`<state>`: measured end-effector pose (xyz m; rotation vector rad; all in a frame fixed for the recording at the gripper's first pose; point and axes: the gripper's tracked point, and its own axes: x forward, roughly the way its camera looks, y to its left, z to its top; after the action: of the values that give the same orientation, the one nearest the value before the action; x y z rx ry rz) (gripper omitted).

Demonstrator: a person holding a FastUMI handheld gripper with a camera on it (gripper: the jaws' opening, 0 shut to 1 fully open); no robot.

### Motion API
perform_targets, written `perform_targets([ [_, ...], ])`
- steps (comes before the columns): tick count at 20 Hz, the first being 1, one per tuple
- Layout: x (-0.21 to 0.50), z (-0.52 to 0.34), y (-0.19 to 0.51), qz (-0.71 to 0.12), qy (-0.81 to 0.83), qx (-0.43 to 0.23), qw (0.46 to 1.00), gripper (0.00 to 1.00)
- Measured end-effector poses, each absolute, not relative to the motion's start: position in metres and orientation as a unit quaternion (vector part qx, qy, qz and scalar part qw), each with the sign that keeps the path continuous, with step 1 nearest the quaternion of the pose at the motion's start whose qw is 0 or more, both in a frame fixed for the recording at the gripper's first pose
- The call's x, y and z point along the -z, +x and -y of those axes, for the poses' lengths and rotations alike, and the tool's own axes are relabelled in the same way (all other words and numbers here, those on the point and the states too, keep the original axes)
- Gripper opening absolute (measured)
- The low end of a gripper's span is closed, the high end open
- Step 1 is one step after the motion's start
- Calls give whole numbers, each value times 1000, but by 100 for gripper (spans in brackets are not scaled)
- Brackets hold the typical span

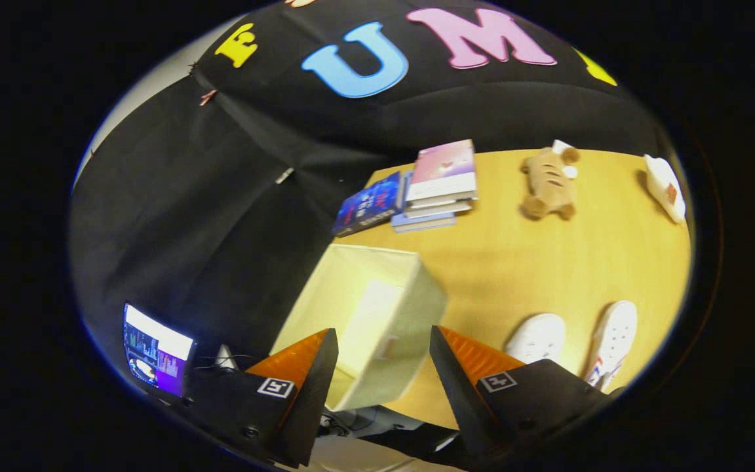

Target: Open the storage box then place both shoes into the box .Put the left shoe in first, then the right shoe, with the right side of both shoes facing outward in a uniform manner.

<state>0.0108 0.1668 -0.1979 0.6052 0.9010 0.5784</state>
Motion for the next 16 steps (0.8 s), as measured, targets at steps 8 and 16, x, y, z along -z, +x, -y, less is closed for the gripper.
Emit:
perform_targets([
  [8, 328, -78, -36, -557, 218, -162, 785, 87],
  [16, 412, -71, -44, -634, 165, -139, 743, 81],
])
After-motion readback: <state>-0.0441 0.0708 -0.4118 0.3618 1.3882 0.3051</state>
